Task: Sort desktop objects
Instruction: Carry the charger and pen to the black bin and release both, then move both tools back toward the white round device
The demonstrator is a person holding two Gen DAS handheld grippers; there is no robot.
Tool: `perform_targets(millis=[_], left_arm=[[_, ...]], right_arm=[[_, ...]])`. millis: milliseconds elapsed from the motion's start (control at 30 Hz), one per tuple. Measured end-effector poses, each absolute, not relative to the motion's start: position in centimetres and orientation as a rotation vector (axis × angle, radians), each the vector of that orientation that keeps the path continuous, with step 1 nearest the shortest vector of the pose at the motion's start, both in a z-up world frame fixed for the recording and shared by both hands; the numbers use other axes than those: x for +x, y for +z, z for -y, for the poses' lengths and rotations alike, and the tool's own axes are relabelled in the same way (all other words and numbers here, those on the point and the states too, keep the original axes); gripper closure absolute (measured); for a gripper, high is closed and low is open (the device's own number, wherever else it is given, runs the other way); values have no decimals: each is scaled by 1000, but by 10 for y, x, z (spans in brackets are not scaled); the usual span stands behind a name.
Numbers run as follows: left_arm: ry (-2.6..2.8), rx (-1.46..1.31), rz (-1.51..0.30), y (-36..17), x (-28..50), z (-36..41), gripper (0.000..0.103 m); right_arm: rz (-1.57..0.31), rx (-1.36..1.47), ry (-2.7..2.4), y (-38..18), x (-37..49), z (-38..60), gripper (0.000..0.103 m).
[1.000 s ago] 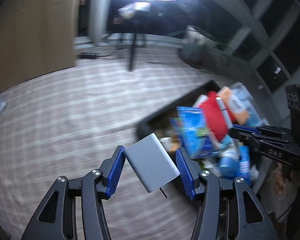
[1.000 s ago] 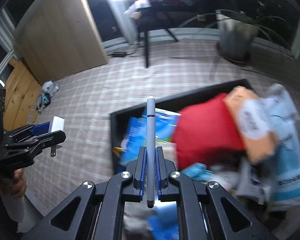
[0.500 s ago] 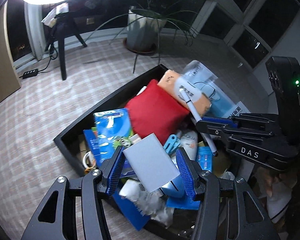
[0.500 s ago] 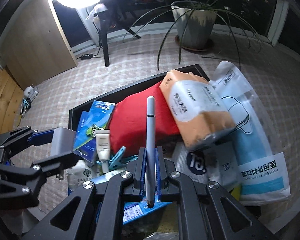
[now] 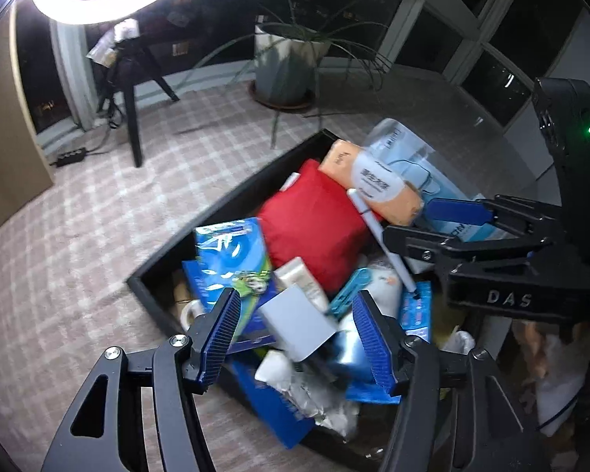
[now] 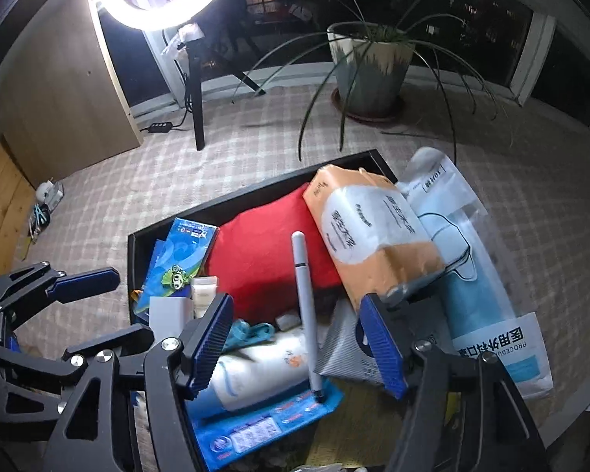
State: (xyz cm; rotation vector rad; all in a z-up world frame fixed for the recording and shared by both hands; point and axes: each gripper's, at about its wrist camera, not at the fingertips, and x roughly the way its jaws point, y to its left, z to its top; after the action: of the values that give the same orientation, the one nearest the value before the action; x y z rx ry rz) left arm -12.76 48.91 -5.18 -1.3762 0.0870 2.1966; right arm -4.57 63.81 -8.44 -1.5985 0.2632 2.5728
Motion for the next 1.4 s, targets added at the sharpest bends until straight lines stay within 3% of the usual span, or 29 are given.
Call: perform_targets(millis=[367, 467, 600, 1167, 1400], left_arm=[[2341, -1412, -24, -43, -144, -372, 39], [2380, -1420, 8, -42, -148, -329, 29], [2454, -1419, 52, -40, -151, -262, 29], [2776, -1527, 365, -58, -160, 57, 29], [2824, -1579, 492, -83, -175, 147, 29]], right_arm=[[-248, -1616, 2637, -72, -83, -578, 40], [-224, -1632, 2676, -67, -102, -545, 40], [-207, -1680, 2753, -61, -133, -490, 40], [248, -1867, 3083, -51, -285, -187, 39], [334, -1975, 3099, -69, -347, -89, 39]])
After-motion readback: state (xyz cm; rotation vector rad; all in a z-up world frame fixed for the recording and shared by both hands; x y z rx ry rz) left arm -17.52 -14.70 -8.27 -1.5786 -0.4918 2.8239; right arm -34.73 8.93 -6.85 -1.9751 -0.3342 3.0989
